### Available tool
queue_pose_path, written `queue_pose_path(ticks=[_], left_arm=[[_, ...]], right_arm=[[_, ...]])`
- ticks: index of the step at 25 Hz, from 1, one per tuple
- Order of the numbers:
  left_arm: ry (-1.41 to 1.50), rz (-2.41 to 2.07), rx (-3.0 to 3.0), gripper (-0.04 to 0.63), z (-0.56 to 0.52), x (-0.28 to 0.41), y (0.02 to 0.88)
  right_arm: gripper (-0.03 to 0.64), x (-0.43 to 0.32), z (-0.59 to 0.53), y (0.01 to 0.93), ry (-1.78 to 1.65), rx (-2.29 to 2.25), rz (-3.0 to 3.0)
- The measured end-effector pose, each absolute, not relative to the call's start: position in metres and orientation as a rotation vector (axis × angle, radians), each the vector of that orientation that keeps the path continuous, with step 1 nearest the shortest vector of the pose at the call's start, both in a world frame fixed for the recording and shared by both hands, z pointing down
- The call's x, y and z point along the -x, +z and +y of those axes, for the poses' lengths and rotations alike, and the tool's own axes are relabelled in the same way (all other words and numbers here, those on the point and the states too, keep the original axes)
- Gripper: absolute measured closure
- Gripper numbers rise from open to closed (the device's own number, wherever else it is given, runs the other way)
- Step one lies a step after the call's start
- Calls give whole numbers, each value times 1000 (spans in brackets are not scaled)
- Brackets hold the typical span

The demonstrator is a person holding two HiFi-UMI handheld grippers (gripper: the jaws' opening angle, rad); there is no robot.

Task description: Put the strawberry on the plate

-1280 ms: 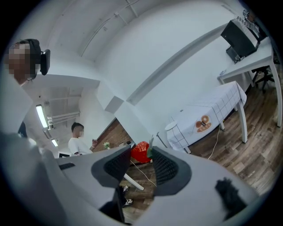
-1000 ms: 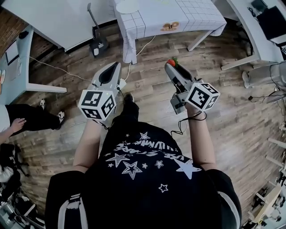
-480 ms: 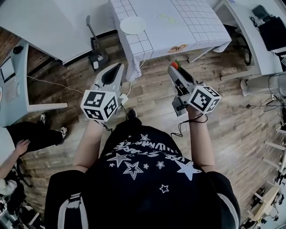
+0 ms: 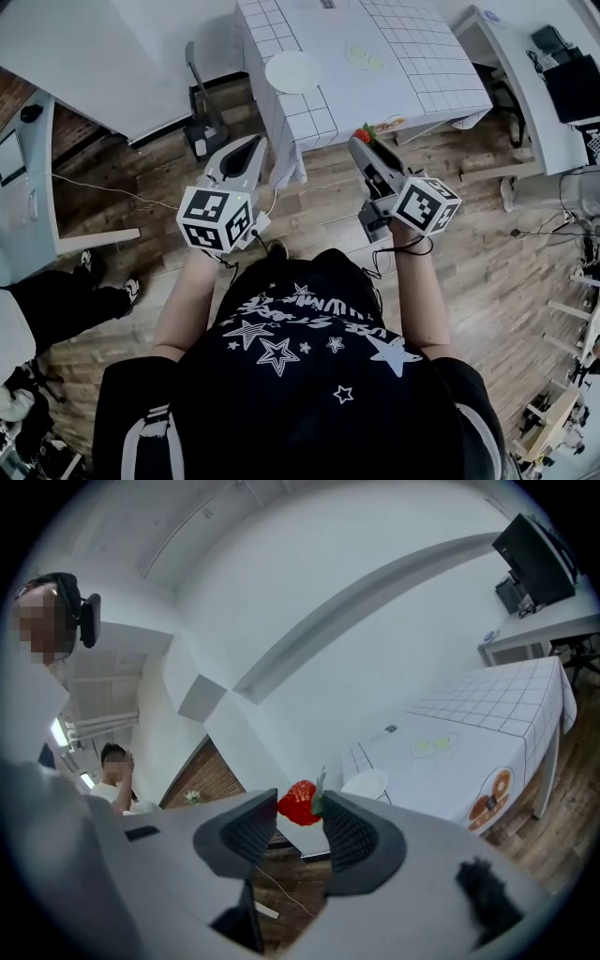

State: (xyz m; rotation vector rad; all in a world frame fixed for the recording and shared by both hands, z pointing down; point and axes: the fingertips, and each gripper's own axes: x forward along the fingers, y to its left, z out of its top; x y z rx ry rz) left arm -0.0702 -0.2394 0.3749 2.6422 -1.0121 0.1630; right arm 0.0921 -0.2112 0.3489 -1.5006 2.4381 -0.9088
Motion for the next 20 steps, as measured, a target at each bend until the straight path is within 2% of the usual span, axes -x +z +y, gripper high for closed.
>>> queue_pose_path(ticks=[20], left_arm=[[126, -1253, -2494, 588, -283, 68, 387]], right_arm=[[453, -121, -309, 369, -917, 1322, 2571]])
